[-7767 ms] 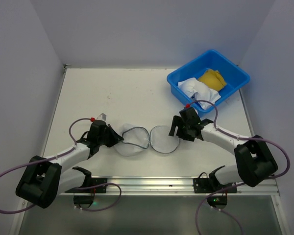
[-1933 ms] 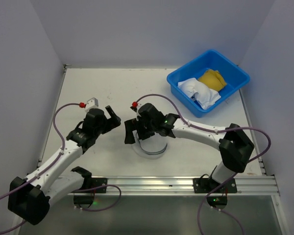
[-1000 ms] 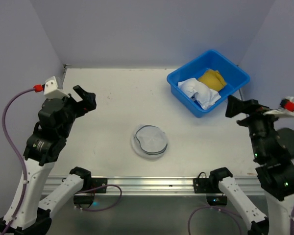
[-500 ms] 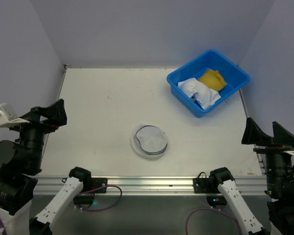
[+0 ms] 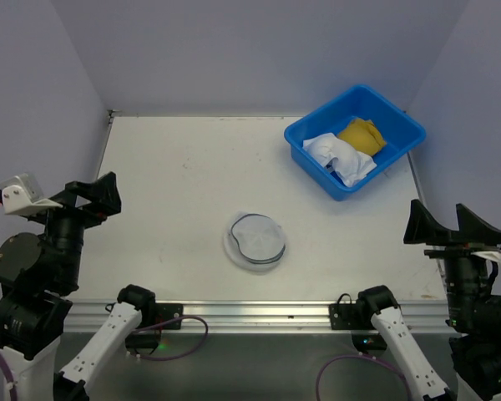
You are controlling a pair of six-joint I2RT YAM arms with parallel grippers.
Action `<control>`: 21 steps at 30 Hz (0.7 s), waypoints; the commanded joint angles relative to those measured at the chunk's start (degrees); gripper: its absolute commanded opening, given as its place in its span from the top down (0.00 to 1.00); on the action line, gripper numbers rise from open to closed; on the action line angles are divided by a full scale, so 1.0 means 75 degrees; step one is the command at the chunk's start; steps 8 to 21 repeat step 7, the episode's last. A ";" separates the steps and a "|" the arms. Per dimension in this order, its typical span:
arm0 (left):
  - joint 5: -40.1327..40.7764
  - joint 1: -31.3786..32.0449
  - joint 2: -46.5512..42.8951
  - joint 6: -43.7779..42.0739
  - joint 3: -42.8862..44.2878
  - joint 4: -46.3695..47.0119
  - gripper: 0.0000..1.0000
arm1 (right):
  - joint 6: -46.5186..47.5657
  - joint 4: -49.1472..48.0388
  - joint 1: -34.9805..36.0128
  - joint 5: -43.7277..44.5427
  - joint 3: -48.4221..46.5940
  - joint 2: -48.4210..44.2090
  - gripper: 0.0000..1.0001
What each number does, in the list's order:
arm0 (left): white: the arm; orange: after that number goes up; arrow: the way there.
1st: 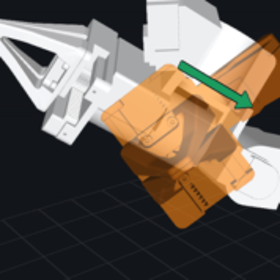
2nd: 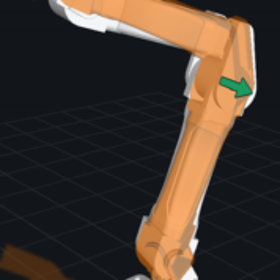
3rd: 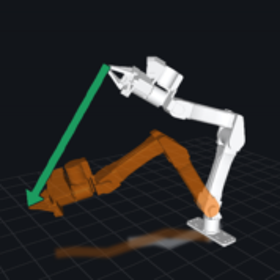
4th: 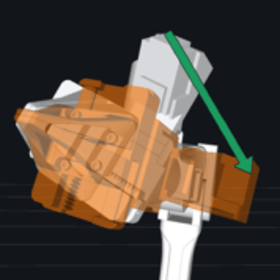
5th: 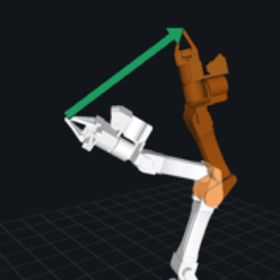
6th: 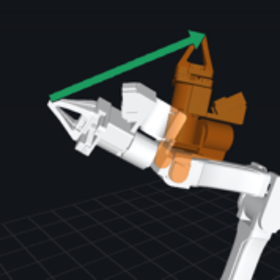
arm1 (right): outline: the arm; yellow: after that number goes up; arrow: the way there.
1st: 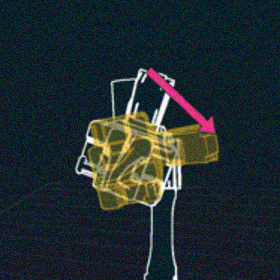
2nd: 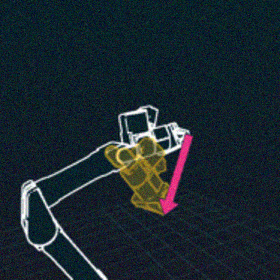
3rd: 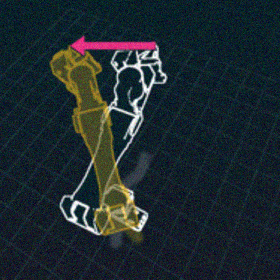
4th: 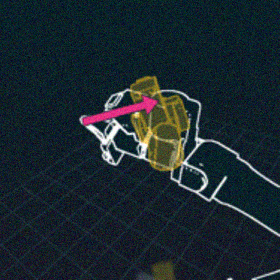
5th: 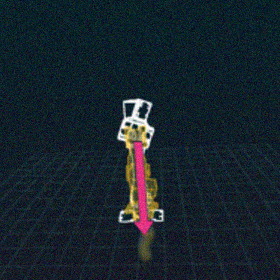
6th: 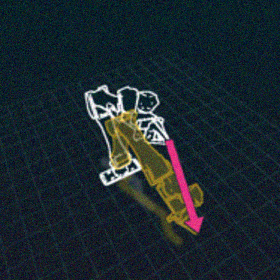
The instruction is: Unzip the laundry bag and remove the bra
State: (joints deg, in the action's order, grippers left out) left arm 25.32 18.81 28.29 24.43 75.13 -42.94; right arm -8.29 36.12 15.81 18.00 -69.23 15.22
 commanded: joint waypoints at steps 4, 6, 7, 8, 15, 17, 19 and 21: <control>-0.0095 -0.0035 0.0282 -0.0034 -0.0326 0.0158 0.00 | 0.0215 -0.0421 0.0013 -0.0208 0.0055 0.0021 0.02; -0.0130 -0.0035 0.0341 -0.0011 -0.0396 0.0217 0.00 | 0.0204 -0.0468 0.0024 -0.0244 0.0090 0.0044 0.02; -0.0142 -0.0035 0.0352 -0.0011 -0.0420 0.0229 0.00 | 0.0192 -0.0491 0.0024 -0.0267 0.0102 0.0079 0.01; -0.0142 -0.0035 0.0352 -0.0011 -0.0420 0.0229 0.00 | 0.0192 -0.0491 0.0024 -0.0267 0.0102 0.0079 0.01; -0.0142 -0.0035 0.0352 -0.0011 -0.0420 0.0229 0.00 | 0.0192 -0.0491 0.0024 -0.0267 0.0102 0.0079 0.01; -0.0142 -0.0035 0.0352 -0.0011 -0.0420 0.0229 0.00 | 0.0192 -0.0491 0.0024 -0.0267 0.0102 0.0079 0.01; -0.0142 -0.0035 0.0352 -0.0011 -0.0420 0.0229 0.00 | 0.0192 -0.0491 0.0024 -0.0267 0.0102 0.0079 0.01; -0.0142 -0.0035 0.0352 -0.0011 -0.0420 0.0229 0.00 | 0.0192 -0.0491 0.0024 -0.0267 0.0102 0.0079 0.01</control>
